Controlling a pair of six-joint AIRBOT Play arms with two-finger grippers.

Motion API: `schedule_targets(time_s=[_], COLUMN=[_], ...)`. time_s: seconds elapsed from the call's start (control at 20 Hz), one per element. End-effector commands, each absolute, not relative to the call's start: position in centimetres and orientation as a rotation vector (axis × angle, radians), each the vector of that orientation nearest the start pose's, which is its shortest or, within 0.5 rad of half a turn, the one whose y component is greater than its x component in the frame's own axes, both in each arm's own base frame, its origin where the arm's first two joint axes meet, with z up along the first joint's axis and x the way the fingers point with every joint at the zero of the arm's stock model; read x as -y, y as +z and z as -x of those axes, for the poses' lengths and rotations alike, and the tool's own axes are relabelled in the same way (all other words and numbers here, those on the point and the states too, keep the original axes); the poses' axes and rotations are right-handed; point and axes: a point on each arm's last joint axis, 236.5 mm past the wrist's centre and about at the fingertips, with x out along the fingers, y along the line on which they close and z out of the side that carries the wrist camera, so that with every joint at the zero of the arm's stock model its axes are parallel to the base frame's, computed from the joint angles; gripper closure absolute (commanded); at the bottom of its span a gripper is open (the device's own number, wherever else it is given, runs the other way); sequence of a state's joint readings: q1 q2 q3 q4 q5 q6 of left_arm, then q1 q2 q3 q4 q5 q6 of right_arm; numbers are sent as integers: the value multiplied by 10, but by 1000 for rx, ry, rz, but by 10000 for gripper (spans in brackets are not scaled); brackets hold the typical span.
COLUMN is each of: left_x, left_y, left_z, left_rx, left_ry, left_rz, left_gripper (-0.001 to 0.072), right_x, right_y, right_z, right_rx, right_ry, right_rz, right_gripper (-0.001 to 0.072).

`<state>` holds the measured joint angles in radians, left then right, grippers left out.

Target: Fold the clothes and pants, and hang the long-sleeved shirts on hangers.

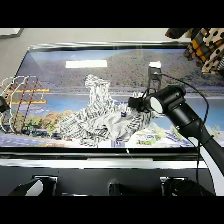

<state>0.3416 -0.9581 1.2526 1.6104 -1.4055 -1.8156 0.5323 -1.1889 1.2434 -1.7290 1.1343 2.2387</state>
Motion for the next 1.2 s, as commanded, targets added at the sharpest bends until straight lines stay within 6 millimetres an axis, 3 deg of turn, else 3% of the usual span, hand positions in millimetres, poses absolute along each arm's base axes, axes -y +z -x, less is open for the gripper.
schedule_targets(time_s=[0.0,0.15,0.35,0.5,0.8,1.15], left_x=[-151,-176,-211,-231,-238,-237], left_y=[107,81,60,41,-6,-57], left_z=[-289,-288,-280,-294,-306,-307], left_rx=[-1184,-1243,-1263,-1228,-1272,-1370], left_ry=[453,403,337,334,190,113], left_rz=[310,342,313,254,87,107], left_gripper=[143,144,144,144,144,183], right_x=[-177,-177,-176,-176,-176,-176], right_y=[81,82,81,81,81,81], right_z=[-366,-366,-365,-365,-366,-366], right_rx=[-1062,-1061,-1069,-1065,-1062,-1060], right_ry=[46,47,42,52,52,52], right_rz=[-177,-178,-175,-162,-157,-157], right_gripper=[673,673,672,672,672,672])
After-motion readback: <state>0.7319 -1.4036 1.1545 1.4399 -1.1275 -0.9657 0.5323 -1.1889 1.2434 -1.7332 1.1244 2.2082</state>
